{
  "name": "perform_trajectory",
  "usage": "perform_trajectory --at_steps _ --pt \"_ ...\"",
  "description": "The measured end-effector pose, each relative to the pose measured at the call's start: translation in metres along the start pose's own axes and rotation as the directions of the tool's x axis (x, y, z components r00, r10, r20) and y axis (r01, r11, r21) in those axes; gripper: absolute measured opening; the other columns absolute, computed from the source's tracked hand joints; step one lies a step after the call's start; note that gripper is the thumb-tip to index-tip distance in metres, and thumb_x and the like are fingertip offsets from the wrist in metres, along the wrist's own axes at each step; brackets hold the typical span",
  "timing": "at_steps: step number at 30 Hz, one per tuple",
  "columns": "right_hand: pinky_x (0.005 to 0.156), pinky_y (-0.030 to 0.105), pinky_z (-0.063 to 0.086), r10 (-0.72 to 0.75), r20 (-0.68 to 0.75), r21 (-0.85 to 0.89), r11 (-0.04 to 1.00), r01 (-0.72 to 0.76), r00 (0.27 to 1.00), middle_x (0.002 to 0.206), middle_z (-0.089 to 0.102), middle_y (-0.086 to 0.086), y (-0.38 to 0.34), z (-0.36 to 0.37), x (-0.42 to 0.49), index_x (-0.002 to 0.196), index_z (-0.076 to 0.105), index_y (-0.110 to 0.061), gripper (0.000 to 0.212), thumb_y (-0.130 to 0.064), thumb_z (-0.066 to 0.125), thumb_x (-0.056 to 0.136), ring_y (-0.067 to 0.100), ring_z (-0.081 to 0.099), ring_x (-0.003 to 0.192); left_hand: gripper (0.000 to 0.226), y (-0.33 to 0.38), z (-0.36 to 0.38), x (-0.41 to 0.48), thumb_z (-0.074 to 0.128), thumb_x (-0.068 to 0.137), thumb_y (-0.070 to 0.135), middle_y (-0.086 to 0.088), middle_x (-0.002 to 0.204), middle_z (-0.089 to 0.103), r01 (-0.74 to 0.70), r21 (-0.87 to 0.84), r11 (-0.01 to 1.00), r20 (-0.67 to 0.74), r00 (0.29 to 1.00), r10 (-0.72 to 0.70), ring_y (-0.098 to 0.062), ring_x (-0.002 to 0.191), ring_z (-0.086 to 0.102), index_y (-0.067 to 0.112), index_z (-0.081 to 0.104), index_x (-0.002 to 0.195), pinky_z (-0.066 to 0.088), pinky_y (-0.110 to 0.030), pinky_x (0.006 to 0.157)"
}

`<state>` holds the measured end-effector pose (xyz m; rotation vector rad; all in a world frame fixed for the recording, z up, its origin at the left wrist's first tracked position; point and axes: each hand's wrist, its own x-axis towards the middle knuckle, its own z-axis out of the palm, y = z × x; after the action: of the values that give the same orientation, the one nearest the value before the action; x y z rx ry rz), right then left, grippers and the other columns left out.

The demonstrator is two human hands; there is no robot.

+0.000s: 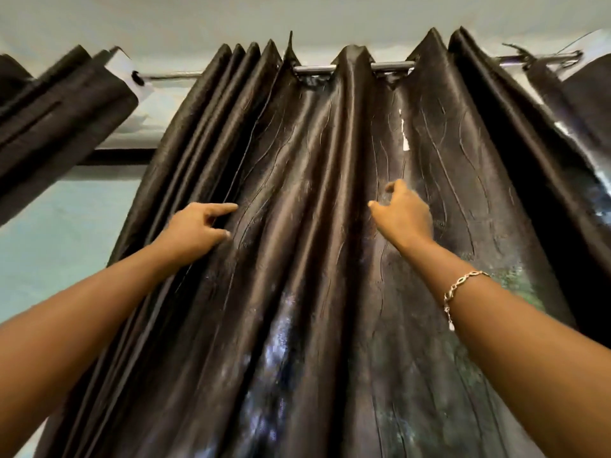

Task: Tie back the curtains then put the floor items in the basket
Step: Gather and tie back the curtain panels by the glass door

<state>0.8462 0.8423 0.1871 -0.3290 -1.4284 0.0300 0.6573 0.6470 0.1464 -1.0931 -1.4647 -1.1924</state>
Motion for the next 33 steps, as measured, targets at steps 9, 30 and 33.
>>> perform_trajectory --at_steps 9,30,33 --pt "0.089 0.038 0.043 0.076 0.204 -0.214 0.976 -0.031 0.976 0.127 0.055 0.013 -0.019 0.011 -0.012 0.122 0.044 -0.009 0.075 -0.066 0.055 0.076 0.034 0.051 0.119 0.059 0.023 0.041 -0.006 0.058 0.081 -0.005 -0.010 0.142 0.045 0.134 -0.100 0.986 0.012 0.991 -0.134 -0.023 0.130 0.044 0.009 0.045 0.137 0.034 -0.031 0.109" --pt "0.097 0.041 0.039 -0.307 0.472 0.179 0.951 0.251 0.826 0.129 0.053 0.017 -0.133 0.080 -0.038 0.119 0.052 -0.009 0.030 -0.015 0.041 0.092 0.034 0.048 0.120 0.046 0.024 0.022 -0.017 0.049 0.085 0.000 -0.014 0.131 0.057 0.020 -0.250 0.968 -0.129 0.990 -0.054 -0.025 0.124 0.051 0.009 0.053 0.130 0.039 -0.042 0.105" --pt "0.096 0.043 0.038 -0.264 0.421 0.071 0.963 0.259 0.868 0.126 0.055 0.016 -0.110 0.064 -0.035 0.117 0.055 -0.011 0.032 -0.030 0.041 0.095 0.035 0.049 0.118 0.042 0.028 0.026 -0.021 0.055 0.090 0.016 -0.011 0.134 0.054 0.033 -0.232 0.972 -0.144 0.987 -0.068 -0.021 0.127 0.048 0.007 0.052 0.131 0.035 -0.035 0.109"
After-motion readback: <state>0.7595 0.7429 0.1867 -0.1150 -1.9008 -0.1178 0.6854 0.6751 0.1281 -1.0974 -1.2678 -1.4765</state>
